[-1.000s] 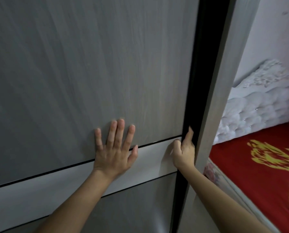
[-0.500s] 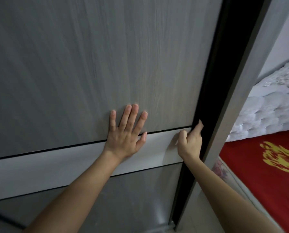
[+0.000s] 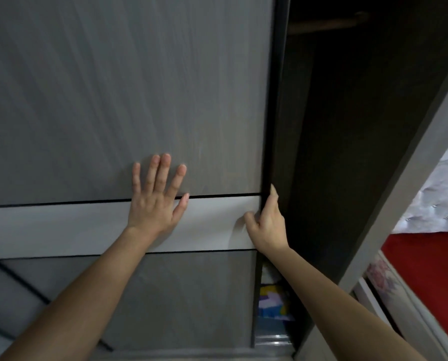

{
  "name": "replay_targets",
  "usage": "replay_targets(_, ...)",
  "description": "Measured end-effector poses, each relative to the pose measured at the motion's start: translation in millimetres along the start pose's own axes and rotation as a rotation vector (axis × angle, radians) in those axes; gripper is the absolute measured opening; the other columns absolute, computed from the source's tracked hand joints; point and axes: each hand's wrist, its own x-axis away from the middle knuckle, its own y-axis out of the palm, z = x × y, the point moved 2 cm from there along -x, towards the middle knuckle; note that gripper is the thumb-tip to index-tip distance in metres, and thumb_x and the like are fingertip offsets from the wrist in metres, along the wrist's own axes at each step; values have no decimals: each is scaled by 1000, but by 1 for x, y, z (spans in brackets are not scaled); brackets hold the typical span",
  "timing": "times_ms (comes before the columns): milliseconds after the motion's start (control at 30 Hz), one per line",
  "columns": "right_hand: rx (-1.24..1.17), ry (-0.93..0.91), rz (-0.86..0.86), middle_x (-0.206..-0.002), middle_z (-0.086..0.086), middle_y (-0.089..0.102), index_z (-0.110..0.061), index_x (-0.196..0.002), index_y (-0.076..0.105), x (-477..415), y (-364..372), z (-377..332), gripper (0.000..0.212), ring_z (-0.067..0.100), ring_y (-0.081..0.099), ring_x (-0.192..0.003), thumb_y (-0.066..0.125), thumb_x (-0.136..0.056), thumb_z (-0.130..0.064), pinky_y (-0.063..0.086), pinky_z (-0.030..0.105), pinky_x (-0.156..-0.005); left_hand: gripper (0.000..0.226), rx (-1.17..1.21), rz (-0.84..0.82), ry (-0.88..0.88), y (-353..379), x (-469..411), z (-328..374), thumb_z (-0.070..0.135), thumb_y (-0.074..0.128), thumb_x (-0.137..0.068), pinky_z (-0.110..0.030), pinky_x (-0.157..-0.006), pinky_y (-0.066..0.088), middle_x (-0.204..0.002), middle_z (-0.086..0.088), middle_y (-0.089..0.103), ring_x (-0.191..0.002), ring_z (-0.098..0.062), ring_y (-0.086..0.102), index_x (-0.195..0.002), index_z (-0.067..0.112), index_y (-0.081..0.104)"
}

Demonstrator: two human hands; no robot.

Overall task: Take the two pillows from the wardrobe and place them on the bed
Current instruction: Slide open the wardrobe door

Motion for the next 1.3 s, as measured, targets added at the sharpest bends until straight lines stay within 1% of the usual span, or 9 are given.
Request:
replay_targets(100,0,-20,-120,-92,-17,56,-47,-147,6,6,29,-14,80,7,67,-74,57,-91,-23,52,16,-60,72,-16,-91,-88,-12,19,-28,48,40,-97,-64,-118,10,-164,-15,2,-151,-35,4,-156,17,15)
replay_targets(200,35,-52,-218,-131,3,57,-38,-152,5,8,54,-31,80,25,65,-104,55,-92,-23,56,42,-87,70,-16,-207,-173,-26,39,-55,47,33,-98,-61,-119,14,-165,-15,-2,-151,-35,1,-157,19,8)
replay_targets(267,59,-97,-269,-155,8,38,-28,-155,7,8,73,-41,77,29,53,-127,54,-95,-22,48,39,-100,72,-2,-284,-244,-36,50,-70,45,33,-96,-60,-118,18,-165,-14,-5,-151,-35,-2,-157,19,4)
replay_targets(533,52,-87,-505,-157,16,31,-11,-156,18,13,148,-76,72,33,35,-142,56,-96,-15,36,38,-114,92,55,-511,-531,-63,77,-122,9,60,-80,-56,-111,33,-163,-21,-6,-149,-41,6,-155,7,7)
replay_targets(700,47,-61,-617,-155,13,37,-13,-157,16,20,192,-99,76,28,42,-139,56,-93,-12,36,31,-110,93,188,-587,-628,-62,92,-144,7,59,-82,-52,-111,34,-161,-21,-17,-150,-40,0,-155,9,1)
replay_targets(900,-33,16,-662,-148,6,49,-25,-157,19,24,236,-118,81,20,55,-126,57,-88,-8,45,21,-86,97,210,-618,-686,-63,109,-170,2,58,-80,-49,-106,38,-162,-18,-19,-151,-38,-1,-155,11,-2)
replay_targets(1067,-73,-26,-704,-145,-1,53,-27,-155,28,21,255,-132,77,15,50,-133,59,-86,-10,51,26,-97,85,221,-597,-694,-63,118,-194,3,58,-84,-53,-103,42,-163,-22,-5,-148,-41,15,-155,5,11)
replay_targets(1167,-73,-127,-576,-143,2,54,-19,-147,44,14,247,-131,61,16,50,-132,58,-89,-10,45,35,-109,64,207,-365,-543,-65,114,-188,9,46,-91,-56,-106,38,-161,-22,16,-144,-40,29,-151,2,26)
replay_targets(1300,76,-253,-344,-132,4,55,-19,-138,52,-5,205,-102,48,22,57,-118,57,-91,-11,51,40,-96,56,233,-113,31,-45,93,-125,14,38,-97,-60,-115,24,-161,-20,19,-148,-35,22,-151,6,29)
